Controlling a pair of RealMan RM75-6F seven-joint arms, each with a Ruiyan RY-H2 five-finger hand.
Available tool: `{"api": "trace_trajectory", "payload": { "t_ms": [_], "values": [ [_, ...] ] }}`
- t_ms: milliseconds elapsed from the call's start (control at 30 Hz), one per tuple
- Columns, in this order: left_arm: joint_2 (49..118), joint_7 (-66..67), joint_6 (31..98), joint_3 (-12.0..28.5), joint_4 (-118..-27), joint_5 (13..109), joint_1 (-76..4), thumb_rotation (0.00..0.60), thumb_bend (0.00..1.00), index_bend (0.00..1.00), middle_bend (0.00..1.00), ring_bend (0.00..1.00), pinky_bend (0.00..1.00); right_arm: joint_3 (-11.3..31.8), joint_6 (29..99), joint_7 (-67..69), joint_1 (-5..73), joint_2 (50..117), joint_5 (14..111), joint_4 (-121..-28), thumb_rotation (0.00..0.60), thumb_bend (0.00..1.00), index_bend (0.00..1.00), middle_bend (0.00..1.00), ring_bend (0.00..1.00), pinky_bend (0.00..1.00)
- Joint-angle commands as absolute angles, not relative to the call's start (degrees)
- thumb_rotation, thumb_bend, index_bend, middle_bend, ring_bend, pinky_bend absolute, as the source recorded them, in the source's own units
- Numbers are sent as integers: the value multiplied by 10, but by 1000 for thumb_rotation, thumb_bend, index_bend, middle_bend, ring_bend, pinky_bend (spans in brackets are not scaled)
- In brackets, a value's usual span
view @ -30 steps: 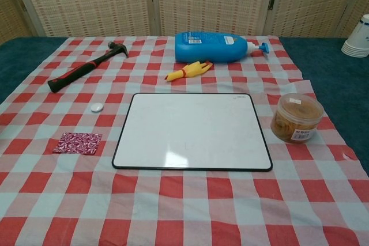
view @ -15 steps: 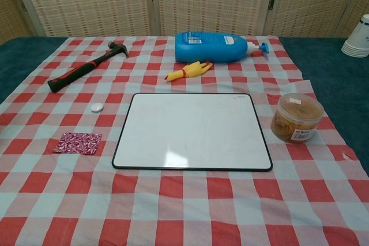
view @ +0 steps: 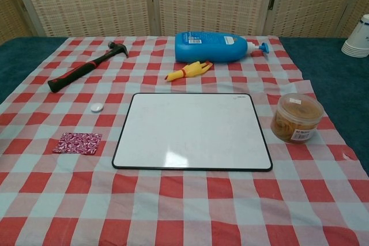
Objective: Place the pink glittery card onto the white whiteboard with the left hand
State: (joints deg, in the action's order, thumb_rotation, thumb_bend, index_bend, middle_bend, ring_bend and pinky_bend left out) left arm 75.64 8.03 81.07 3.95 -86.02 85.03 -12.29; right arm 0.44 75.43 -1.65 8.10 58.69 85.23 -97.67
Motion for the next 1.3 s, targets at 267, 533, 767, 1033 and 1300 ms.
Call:
{"api": "trace_trajectory", "payload": {
  "t_ms": [267, 533, 767, 1033, 1300],
  "values": [
    [740, 65, 769, 20, -923, 873, -145, 600, 184, 237, 861, 983, 1000, 3, 758, -12, 80, 585, 856, -977, 600, 40, 0, 0, 0, 0],
    [725, 190, 717, 27, -1016, 824, -170, 600, 187, 281, 947, 1000, 1000, 1, 753, -10, 82, 584, 859, -976, 600, 40, 0, 0, 0, 0],
    [765, 276, 679, 34, -1040, 763, -194, 600, 188, 294, 971, 1000, 1000, 0, 755, 0, 81, 580, 864, -975, 600, 40, 0, 0, 0, 0],
    [815, 337, 676, 49, -1043, 693, -213, 600, 200, 303, 981, 1000, 1000, -3, 755, 11, 82, 577, 870, -973, 600, 40, 0, 0, 0, 0],
    [867, 375, 703, 75, -1040, 628, -225, 600, 259, 338, 1000, 1000, 1000, -3, 759, 12, 80, 577, 872, -973, 600, 40, 0, 0, 0, 0]
  ]
}}
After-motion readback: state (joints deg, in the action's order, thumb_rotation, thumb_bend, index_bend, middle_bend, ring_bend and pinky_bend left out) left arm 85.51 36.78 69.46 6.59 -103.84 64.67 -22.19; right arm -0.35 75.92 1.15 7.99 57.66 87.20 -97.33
